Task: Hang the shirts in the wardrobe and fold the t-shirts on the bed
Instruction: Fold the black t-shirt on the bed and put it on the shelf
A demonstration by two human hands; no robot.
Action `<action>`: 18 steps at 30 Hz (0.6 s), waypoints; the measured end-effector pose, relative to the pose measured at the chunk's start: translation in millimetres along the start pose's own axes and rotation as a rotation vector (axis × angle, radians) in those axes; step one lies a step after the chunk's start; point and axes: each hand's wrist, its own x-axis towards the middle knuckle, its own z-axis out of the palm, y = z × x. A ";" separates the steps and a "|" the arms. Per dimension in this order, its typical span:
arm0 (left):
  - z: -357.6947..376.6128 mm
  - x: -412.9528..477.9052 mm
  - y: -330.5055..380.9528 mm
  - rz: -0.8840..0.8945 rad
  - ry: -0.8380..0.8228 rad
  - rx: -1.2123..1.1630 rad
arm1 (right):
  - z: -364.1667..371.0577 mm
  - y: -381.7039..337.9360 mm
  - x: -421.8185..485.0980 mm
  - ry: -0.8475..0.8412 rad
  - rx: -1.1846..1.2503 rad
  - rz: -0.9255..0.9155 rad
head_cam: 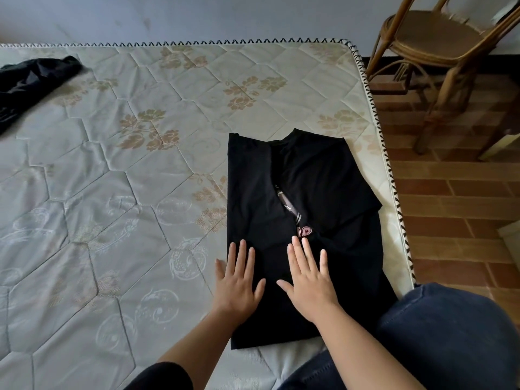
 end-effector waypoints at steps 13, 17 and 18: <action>-2.0 -30.6 3.6 0.055 -0.069 0.023 | -19.3 18.0 -13.6 -0.293 -0.162 -0.143; -3.5 -33.5 3.6 0.050 -0.104 0.048 | -23.1 25.1 -20.2 -0.303 -0.132 -0.097; -3.8 -33.6 4.6 0.053 -0.107 0.064 | -25.8 26.7 -22.1 -0.307 -0.116 -0.095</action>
